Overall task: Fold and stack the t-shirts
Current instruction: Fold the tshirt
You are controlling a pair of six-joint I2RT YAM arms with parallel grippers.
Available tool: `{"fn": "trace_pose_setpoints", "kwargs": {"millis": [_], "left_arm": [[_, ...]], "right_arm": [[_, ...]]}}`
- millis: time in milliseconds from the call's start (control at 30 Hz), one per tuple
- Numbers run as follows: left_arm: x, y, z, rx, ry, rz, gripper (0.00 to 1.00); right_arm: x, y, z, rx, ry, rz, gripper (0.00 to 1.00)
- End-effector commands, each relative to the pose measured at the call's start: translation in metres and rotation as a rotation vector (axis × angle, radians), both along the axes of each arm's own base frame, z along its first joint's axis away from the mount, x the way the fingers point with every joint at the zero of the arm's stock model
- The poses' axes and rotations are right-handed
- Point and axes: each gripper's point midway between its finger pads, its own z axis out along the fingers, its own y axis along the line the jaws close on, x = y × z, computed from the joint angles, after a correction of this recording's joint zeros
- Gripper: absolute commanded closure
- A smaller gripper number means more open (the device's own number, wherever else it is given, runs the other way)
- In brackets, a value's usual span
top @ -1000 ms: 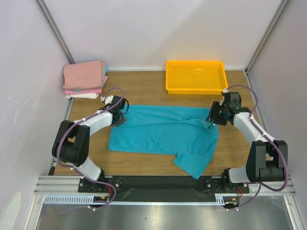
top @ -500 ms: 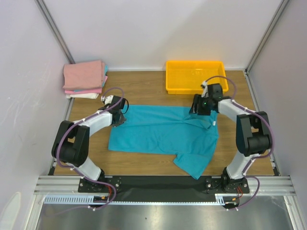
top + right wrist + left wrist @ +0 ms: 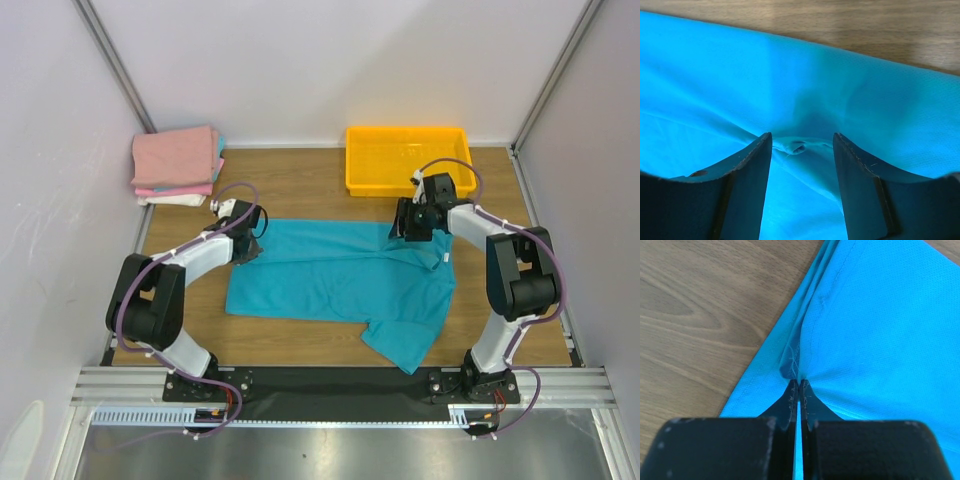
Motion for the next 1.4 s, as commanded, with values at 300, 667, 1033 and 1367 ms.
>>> {"fn": "trace_pose_setpoints", "kwargs": {"millis": [300, 667, 1033, 1367], "left_arm": [[0.008, 0.003, 0.013, 0.024, -0.048, -0.007, 1.00], [0.015, 0.005, 0.027, 0.039, -0.078, 0.003, 1.00], [0.054, 0.009, 0.072, 0.114, -0.187, -0.034, 1.00], [0.091, 0.014, 0.100, 0.182, -0.293, -0.070, 1.00]], "right_arm": [[-0.009, 0.011, 0.000, -0.049, 0.019, 0.021, 0.52], [-0.007, 0.008, 0.029, -0.062, -0.028, 0.011, 1.00], [0.001, -0.002, 0.088, -0.082, -0.155, -0.068, 1.00], [0.005, -0.009, 0.108, -0.107, -0.215, -0.089, 1.00]]}}
